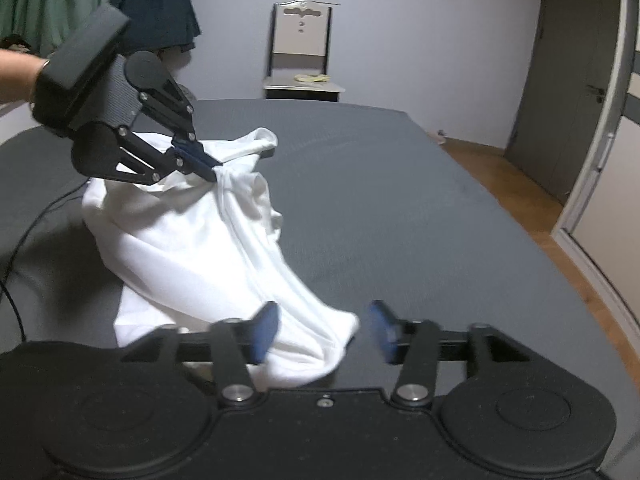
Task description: Fold clothes
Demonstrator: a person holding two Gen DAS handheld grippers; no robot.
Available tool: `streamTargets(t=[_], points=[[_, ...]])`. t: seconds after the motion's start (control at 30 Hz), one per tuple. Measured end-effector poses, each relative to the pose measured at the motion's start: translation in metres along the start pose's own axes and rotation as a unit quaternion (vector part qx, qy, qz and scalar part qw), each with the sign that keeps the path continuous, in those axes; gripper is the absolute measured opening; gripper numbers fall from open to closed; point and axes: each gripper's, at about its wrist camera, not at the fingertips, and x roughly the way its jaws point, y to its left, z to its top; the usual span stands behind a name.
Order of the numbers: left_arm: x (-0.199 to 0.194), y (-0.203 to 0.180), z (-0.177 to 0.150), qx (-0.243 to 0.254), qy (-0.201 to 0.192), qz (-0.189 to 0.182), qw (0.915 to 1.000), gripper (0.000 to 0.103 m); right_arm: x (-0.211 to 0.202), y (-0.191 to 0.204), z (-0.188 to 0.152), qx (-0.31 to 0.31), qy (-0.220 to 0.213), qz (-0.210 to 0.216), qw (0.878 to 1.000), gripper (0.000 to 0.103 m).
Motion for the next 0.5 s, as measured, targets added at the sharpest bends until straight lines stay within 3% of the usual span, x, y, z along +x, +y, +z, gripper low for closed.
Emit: streamTargets(t=[0.17, 0.3, 0.4, 0.5], points=[[-0.009, -0.003, 0.0, -0.003, -0.012, 0.055, 0.9984, 0.003, 0.018, -0.011, 0.003, 0.023, 0.038, 0.015, 0.999, 0.059], [-0.022, -0.013, 0.003, -0.002, -0.015, 0.086, 0.9962, 0.003, 0.039, -0.035, 0.006, 0.108, 0.082, 0.067, 0.988, 0.057], [-0.026, -0.018, 0.002, -0.007, -0.014, 0.104, 0.9944, 0.003, 0.057, -0.045, 0.008, 0.166, 0.11, 0.11, 0.974, 0.048], [-0.033, -0.02, 0.001, -0.017, -0.013, 0.131, 0.9912, 0.003, 0.075, -0.042, 0.01, 0.195, 0.134, 0.128, 0.963, 0.031]])
